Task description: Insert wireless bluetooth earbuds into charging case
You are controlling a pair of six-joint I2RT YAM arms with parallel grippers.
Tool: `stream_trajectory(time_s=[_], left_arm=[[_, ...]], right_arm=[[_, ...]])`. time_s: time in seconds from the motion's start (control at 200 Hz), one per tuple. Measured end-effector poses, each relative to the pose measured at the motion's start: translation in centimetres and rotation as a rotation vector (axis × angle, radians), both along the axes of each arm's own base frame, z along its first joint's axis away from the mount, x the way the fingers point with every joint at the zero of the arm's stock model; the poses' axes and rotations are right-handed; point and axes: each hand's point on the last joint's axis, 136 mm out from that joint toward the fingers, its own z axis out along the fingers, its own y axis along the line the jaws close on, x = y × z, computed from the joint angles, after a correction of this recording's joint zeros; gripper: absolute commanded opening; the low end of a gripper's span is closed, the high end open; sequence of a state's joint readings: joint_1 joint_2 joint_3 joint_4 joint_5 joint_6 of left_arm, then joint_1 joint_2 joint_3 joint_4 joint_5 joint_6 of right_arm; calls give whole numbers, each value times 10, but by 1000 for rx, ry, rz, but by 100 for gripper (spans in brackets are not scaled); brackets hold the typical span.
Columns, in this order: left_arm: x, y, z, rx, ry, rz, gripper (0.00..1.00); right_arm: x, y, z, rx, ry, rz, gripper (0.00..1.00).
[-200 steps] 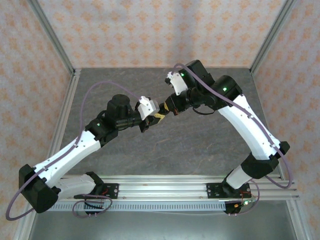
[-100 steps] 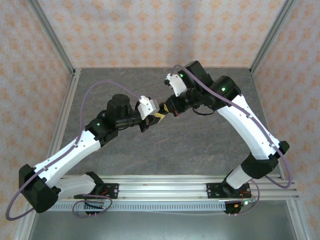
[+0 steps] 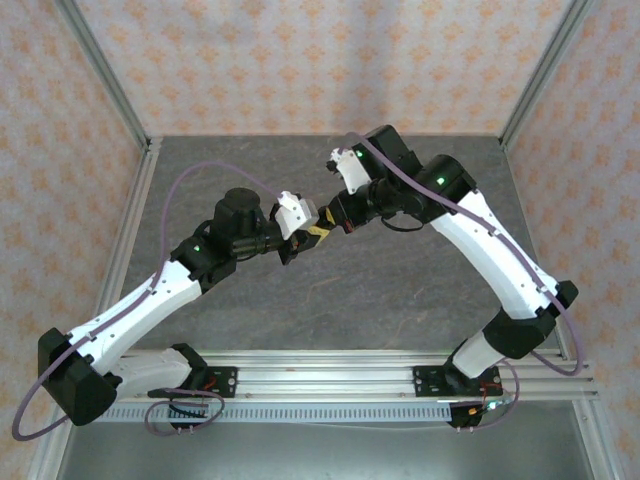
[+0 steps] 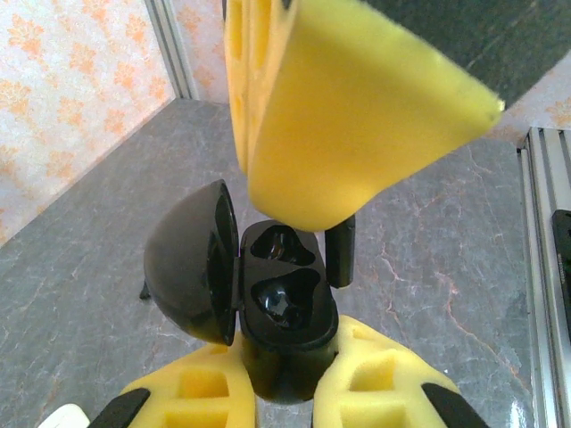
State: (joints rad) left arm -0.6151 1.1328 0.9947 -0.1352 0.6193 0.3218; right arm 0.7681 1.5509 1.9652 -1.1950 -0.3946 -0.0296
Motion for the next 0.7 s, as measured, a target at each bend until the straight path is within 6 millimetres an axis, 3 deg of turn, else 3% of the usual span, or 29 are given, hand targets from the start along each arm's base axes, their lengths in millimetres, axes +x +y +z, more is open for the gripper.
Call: stream_trajectory(time_s=[0.31, 0.7], left_arm=[[-1, -1, 1, -3, 2, -4, 0], [-1, -1, 1, -6, 5, -5, 0]], right_arm=[[6, -2, 15, 41, -70, -29, 5], [-1, 3, -7, 21, -15, 17, 4]])
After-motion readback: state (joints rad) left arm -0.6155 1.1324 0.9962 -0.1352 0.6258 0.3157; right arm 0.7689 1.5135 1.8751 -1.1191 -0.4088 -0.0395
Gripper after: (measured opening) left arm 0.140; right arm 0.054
